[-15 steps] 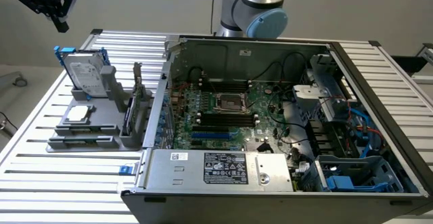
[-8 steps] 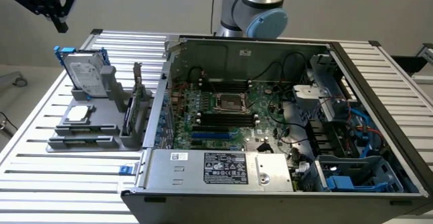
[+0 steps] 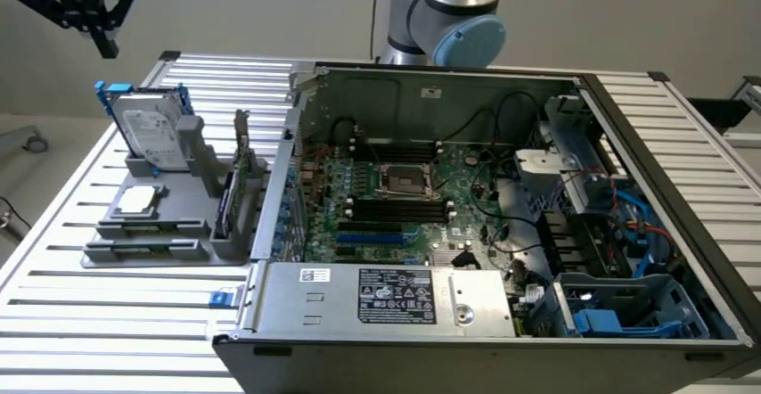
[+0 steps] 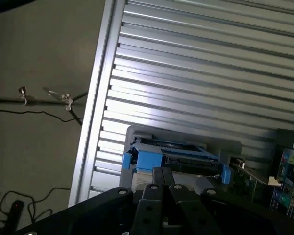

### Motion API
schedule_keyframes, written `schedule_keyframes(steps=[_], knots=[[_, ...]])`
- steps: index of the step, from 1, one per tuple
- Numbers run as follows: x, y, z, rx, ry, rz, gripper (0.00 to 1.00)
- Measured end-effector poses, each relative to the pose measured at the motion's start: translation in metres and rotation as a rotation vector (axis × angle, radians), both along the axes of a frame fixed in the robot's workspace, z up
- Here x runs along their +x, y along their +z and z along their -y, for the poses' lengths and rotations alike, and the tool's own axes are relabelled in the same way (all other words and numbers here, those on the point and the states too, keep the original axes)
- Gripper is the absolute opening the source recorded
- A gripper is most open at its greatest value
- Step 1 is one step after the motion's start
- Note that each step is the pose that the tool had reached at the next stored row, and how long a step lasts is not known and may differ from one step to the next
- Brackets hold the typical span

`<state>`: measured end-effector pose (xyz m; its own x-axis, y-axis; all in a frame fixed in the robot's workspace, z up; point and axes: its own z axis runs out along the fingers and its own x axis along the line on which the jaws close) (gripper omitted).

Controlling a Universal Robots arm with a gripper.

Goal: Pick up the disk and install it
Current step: 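Pick up the disk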

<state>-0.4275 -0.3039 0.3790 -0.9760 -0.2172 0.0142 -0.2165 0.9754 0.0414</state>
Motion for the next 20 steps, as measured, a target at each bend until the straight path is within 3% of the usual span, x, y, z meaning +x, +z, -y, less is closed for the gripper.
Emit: schedule_keyframes(steps=[20], knots=[[0.0,-0.0024,0.0,0.0,0.364,0.0,0.11]])
